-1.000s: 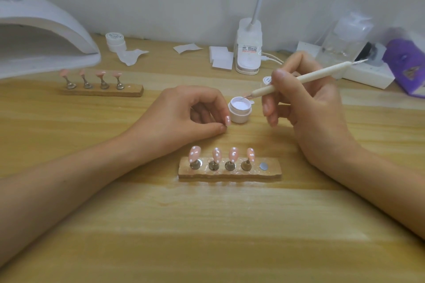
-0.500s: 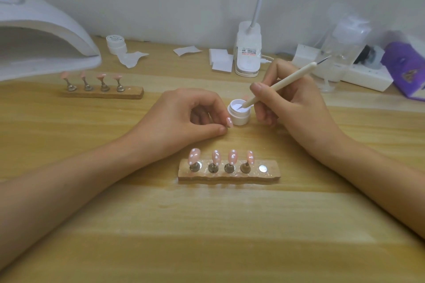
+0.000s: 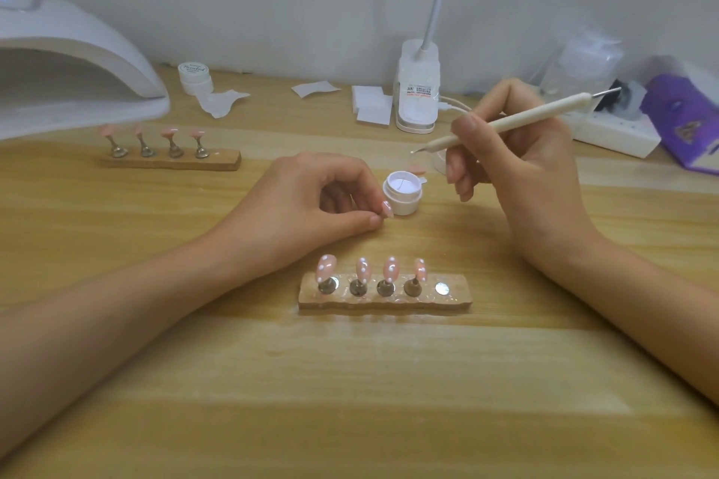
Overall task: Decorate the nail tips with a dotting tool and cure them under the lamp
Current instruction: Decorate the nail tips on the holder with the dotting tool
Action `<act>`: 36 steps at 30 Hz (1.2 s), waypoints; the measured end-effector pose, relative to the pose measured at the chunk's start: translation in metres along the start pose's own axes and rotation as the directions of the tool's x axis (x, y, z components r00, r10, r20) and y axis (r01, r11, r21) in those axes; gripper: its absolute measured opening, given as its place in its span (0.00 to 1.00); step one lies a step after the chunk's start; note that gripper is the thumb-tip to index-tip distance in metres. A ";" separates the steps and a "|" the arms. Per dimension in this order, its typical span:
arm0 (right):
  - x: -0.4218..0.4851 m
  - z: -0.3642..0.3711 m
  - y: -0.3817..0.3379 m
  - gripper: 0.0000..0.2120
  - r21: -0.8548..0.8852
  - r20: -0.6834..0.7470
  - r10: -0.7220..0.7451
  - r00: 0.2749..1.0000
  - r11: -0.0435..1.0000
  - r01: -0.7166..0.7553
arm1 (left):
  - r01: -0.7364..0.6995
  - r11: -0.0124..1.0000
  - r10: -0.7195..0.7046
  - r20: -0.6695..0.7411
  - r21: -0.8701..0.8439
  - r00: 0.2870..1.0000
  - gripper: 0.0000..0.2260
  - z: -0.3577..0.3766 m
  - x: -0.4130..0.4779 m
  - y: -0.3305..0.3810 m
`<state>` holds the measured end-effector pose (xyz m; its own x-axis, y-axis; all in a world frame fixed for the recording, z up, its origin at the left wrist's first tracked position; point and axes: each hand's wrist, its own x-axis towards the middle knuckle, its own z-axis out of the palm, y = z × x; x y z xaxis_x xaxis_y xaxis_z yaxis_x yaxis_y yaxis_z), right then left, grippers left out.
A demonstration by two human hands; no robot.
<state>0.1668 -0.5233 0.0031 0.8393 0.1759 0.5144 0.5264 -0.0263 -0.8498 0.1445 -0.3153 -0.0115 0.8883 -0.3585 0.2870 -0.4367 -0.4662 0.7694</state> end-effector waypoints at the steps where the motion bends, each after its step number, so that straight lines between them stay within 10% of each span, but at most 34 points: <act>1: 0.000 0.000 0.000 0.09 -0.003 0.005 -0.005 1.000 1.000 0.005 | 0.001 1.000 -0.001 -0.001 -0.005 1.000 0.07 0.000 0.000 0.000; 36: -0.016 0.012 -0.006 0.10 0.088 0.132 0.209 0.969 0.971 -0.221 | 0.009 1.000 -0.009 0.012 0.010 1.000 0.07 -0.001 0.001 0.000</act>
<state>0.1488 -0.5142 -0.0013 0.9053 0.2944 0.3061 0.3139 0.0218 -0.9492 0.1456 -0.3154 -0.0104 0.8903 -0.3642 0.2733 -0.4305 -0.4774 0.7660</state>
